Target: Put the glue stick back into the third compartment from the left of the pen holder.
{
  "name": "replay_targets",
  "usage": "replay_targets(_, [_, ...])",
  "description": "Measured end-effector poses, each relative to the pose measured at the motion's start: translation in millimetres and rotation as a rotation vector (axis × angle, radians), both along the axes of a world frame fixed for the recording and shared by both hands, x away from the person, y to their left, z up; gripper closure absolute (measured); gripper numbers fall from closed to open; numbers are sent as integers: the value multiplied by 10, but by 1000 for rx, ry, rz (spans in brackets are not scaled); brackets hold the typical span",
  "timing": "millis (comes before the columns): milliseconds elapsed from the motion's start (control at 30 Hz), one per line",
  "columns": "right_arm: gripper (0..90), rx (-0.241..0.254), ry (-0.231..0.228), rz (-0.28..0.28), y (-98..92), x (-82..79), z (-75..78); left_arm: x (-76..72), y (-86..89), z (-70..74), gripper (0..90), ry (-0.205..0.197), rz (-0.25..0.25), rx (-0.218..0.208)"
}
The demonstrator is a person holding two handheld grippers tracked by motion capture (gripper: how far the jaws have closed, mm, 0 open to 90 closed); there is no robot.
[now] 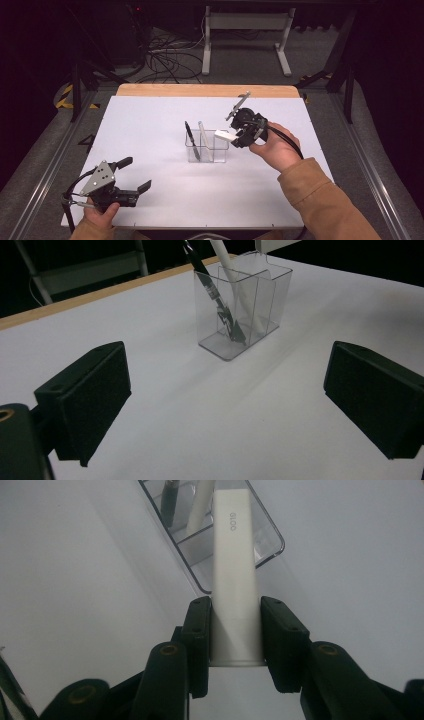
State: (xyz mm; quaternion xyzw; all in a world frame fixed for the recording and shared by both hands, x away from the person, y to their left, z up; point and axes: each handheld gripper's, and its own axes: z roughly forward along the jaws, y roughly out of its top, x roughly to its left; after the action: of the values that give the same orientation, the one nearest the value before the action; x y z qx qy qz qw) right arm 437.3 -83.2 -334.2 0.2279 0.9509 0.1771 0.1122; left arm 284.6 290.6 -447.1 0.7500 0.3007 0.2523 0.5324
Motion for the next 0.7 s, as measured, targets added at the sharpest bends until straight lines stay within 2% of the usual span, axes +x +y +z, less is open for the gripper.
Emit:
replay_targets(367, [665,-85,37,-21,99,64,-37,1,5,0,53,0,-1,-3])
replay_targets(700, [665,-132,62,-30,147,80,-67,5,5,-1,53,0,-3,-3])
